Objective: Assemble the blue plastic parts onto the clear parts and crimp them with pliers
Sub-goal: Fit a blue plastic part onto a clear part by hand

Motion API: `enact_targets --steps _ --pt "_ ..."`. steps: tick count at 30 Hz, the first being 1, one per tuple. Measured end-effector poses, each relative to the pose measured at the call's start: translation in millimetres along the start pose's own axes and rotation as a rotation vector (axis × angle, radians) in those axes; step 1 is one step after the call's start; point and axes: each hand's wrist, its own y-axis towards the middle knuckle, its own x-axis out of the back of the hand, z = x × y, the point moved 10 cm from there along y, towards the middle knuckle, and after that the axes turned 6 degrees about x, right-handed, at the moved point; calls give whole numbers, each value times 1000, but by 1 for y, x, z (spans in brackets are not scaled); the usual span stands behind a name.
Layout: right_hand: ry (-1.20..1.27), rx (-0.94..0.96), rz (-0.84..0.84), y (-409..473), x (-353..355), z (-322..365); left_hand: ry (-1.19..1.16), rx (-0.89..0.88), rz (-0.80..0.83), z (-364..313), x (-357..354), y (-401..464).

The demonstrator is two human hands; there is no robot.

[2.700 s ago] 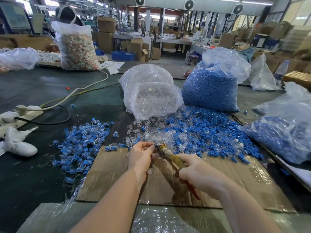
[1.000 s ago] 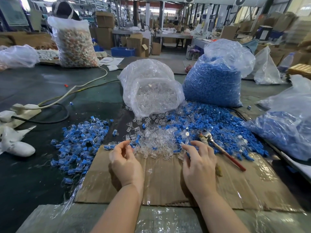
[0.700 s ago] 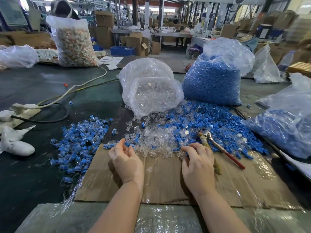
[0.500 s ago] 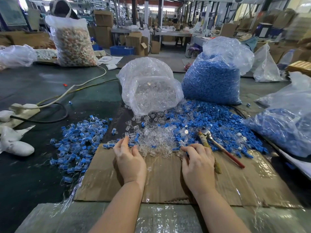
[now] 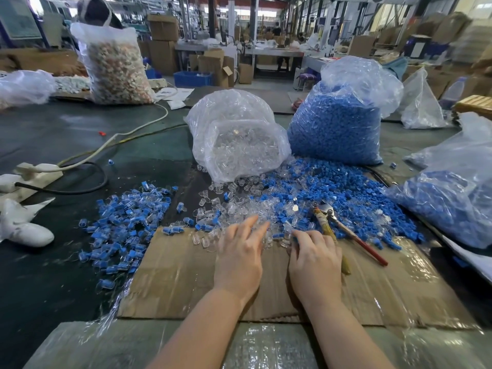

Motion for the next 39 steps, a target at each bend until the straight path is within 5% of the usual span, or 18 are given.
enact_targets --steps 8,15,22,39 --pt "72 -11 156 -1 -17 -4 -61 -51 0 -4 0 0" --pt "68 30 44 2 -4 5 -112 -18 -37 0 6 -1" --pt "54 17 183 7 -23 2 -121 28 -37 4 5 1" --pt "105 -1 172 2 -20 -3 58 38 168 -23 -16 24"
